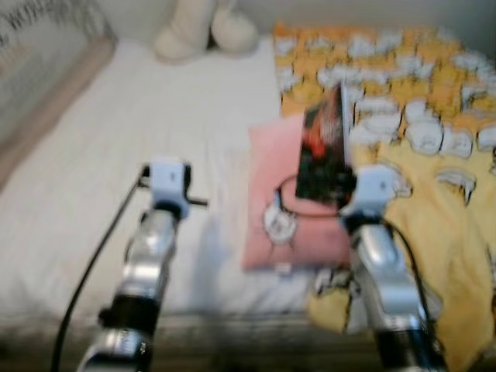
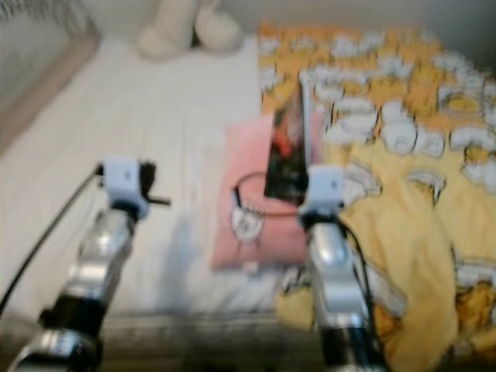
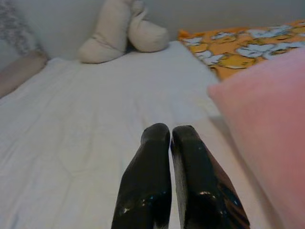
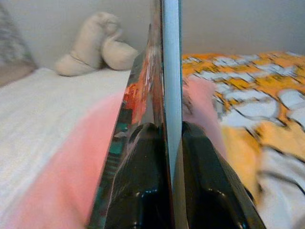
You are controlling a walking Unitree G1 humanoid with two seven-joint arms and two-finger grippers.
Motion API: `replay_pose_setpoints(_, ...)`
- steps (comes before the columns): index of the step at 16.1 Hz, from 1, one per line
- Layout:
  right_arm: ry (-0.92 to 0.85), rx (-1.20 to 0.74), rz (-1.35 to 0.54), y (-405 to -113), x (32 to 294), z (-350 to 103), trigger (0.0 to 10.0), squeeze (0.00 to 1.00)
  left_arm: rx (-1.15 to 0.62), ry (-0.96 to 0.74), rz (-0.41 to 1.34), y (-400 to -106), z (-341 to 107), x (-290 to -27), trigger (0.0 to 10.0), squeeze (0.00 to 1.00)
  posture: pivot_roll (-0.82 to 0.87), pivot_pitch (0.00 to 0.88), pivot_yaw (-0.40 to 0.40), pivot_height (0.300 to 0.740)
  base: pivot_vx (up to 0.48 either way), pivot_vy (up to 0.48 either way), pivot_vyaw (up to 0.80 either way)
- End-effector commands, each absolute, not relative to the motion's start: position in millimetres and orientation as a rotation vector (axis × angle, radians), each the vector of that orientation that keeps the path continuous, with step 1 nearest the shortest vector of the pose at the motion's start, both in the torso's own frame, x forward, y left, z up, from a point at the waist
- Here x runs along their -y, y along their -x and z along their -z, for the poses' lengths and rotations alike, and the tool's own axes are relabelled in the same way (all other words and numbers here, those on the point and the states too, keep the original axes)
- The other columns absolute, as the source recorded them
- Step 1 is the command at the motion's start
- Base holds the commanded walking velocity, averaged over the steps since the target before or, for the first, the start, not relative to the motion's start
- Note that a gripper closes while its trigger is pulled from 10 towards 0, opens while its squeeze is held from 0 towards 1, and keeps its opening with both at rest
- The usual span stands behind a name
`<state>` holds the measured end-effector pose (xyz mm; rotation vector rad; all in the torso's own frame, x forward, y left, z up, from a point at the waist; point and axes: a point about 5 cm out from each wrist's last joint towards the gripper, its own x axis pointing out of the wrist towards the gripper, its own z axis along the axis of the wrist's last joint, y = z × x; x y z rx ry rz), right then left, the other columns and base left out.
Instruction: Clean up the room
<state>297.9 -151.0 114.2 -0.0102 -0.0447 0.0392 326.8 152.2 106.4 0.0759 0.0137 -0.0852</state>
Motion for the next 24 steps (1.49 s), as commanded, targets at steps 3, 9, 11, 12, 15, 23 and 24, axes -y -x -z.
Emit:
replay_pose_setpoints(3,0.028,0.023,-0.062,-293.3,147.0,-106.7,0.0,0.00,-0.006,-0.086,0.019,-322.6,-105.6,-158.7,10.0,1.00,-0.14,0.000,0.087,0.736,0.000,0.480,0.00)
replay_pose_setpoints(9,0.072,0.037,-0.069,-295.6,152.8,-108.8,0.0,0.00,-0.016,-0.050,-0.036,-320.4,-103.2,-154.5,10.0,1.00,-0.14,0.000,0.078,0.736,0.000,0.480,0.00)
replay_pose_setpoints(11,0.076,0.042,-0.069,-299.5,154.1,-110.1,0.0,0.00,-0.020,-0.042,-0.056,-321.3,-103.3,-155.6,10.0,1.00,-0.14,0.000,0.075,0.736,0.000,0.480,0.00)
replay_pose_setpoints(12,0.076,0.041,-0.065,-301.1,156.6,-110.2,0.0,0.00,-0.018,-0.040,-0.053,-321.8,-104.2,-153.8,10.0,1.00,-0.14,0.000,0.075,0.736,0.000,0.390,0.00)
replay_pose_setpoints(15,0.083,0.047,-0.059,-303.9,160.6,-111.5,0.0,0.00,-0.019,-0.043,-0.053,-322.0,-104.0,-152.7,10.0,1.00,-0.13,0.000,0.073,0.736,0.000,0.381,0.00)
replay_pose_setpoints(23,0.009,0.124,-0.033,-341.6,179.7,-149.3,0.0,0.00,-0.057,-0.053,-0.027,-323.5,-98.8,-140.0,10.0,0.00,-0.12,0.000,0.067,0.736,0.000,0.000,0.00)
replay_pose_setpoints(24,0.016,0.115,-0.037,-334.9,173.8,-142.8,0.0,0.00,-0.059,-0.019,-0.033,-320.6,-97.3,-140.0,10.0,0.00,-0.12,0.000,0.067,0.736,0.000,0.000,0.00)
